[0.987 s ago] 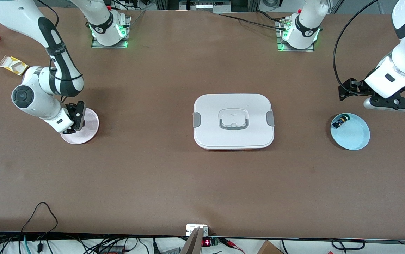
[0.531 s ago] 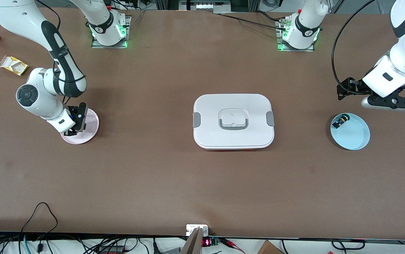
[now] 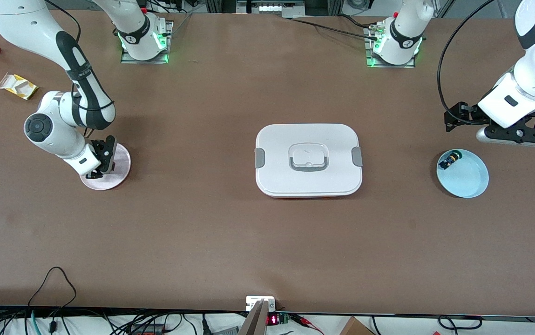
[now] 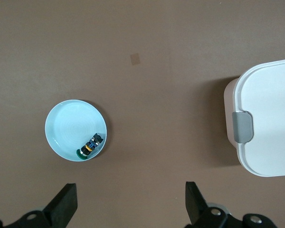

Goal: Transfer orange switch to right arm and place
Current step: 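Lower the orange switch with the right gripper onto the white plate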

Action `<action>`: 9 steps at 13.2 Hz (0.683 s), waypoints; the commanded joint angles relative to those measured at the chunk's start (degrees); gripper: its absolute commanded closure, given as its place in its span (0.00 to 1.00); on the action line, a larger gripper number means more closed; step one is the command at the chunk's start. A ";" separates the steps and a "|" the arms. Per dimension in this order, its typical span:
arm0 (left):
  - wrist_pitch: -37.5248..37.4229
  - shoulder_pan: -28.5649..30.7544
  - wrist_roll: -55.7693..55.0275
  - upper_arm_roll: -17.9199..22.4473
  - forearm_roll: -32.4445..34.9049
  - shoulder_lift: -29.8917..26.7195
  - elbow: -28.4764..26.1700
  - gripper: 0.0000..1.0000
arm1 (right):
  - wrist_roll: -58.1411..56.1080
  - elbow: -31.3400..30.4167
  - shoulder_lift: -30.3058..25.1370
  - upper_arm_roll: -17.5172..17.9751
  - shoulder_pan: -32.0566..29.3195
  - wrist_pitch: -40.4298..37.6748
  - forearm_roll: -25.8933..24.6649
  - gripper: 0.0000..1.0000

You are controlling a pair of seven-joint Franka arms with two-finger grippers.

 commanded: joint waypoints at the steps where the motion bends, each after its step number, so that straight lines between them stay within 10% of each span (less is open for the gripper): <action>1: -1.25 0.22 -0.76 -0.55 0.37 -0.54 0.69 0.00 | -0.73 -0.78 -2.56 0.54 -0.93 1.46 0.24 0.00; 9: -1.43 -0.05 -0.76 -0.55 0.37 -0.54 0.69 0.00 | 20.67 5.98 -7.49 0.63 -0.41 -12.57 4.55 0.00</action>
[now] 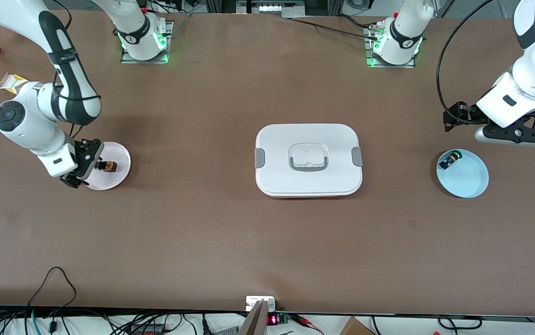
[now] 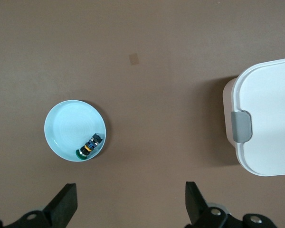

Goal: Transfer orange switch to right arm and place
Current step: 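Open the right gripper and lift it off the switch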

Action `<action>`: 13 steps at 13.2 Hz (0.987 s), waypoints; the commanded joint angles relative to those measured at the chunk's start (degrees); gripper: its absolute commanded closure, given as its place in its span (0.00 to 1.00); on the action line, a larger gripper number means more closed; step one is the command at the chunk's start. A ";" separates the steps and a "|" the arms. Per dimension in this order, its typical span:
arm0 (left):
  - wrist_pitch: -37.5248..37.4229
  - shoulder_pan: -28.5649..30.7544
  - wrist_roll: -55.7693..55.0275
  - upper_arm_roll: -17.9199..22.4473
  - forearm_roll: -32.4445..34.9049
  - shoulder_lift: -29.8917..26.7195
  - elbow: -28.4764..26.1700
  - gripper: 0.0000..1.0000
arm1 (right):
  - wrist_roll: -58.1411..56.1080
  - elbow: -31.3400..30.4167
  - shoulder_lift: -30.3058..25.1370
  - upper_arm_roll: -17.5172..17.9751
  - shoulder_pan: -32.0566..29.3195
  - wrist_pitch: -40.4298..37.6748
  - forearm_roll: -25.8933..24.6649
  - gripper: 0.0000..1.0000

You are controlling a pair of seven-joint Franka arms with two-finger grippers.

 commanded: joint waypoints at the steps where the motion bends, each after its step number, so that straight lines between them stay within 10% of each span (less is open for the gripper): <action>1: -1.34 0.08 -0.76 -0.37 0.37 -0.54 0.65 0.00 | 10.10 3.26 -0.72 0.47 -0.19 -8.52 1.48 0.00; 13: -2.57 -0.10 -0.93 -0.46 0.28 -0.54 0.73 0.00 | 59.23 12.41 -0.89 0.55 2.19 -29.20 3.58 0.00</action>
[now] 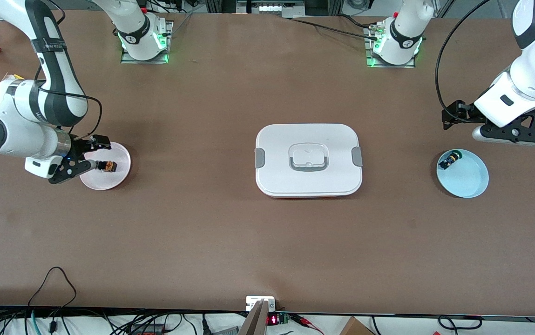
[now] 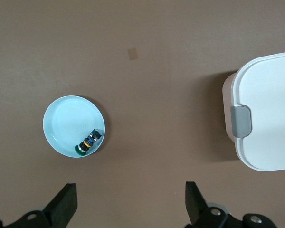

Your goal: Transfer orange switch to right arm and place

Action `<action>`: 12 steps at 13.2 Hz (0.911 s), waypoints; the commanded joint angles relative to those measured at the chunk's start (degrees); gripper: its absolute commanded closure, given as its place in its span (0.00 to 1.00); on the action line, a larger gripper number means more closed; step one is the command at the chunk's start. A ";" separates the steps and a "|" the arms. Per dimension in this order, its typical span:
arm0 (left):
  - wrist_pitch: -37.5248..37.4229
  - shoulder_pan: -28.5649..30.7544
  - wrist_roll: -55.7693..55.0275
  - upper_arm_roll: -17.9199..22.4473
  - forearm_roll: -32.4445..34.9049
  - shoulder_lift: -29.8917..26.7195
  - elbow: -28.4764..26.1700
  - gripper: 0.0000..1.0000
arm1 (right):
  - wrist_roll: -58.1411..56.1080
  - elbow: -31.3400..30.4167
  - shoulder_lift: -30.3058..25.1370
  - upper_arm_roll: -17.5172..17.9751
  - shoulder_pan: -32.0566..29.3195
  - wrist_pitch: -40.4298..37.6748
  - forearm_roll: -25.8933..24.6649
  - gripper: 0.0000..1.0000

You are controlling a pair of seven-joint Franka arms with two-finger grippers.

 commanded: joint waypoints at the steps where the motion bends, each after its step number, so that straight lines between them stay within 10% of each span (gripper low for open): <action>1: -1.45 0.05 -0.93 -0.33 0.28 -0.54 0.73 0.00 | 9.44 3.17 -0.29 0.21 0.46 -3.13 3.25 0.00; 12: -3.64 0.05 -1.11 -0.33 0.28 -0.54 1.52 0.00 | 14.12 22.16 -2.57 -0.93 0.37 -13.25 -3.42 0.00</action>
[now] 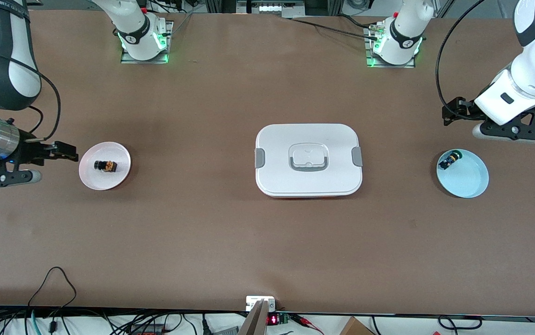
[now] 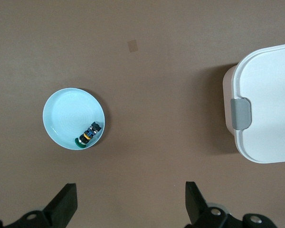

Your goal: Transfer orange switch to right arm and place

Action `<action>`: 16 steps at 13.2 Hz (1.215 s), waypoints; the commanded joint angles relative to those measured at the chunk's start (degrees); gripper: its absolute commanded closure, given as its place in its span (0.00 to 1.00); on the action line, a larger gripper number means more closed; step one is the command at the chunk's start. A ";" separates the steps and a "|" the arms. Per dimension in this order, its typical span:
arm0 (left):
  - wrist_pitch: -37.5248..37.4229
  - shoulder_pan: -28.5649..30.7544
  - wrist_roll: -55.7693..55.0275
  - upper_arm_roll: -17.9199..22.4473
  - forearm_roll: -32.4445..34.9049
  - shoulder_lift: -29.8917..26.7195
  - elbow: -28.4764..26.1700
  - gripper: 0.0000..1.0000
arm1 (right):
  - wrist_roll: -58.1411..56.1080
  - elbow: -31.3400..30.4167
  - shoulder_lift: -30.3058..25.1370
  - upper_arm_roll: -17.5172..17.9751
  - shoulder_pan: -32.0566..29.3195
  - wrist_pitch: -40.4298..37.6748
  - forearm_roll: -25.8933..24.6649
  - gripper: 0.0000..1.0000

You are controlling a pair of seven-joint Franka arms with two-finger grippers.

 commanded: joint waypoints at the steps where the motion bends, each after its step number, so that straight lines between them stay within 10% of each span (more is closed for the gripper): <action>1: -1.30 0.06 -0.87 -0.29 0.28 -0.37 0.92 0.00 | 1.19 2.59 -2.52 -0.90 0.53 -1.34 -1.03 0.00; 7: -1.30 0.06 -0.96 -0.29 0.28 -0.37 0.92 0.00 | 11.05 6.91 -6.30 -5.21 5.10 -15.92 -2.51 0.00; 16: -1.30 0.06 -0.87 -0.20 0.28 -0.37 0.92 0.00 | 9.27 -5.75 -15.71 -5.30 4.22 -9.68 -2.88 0.00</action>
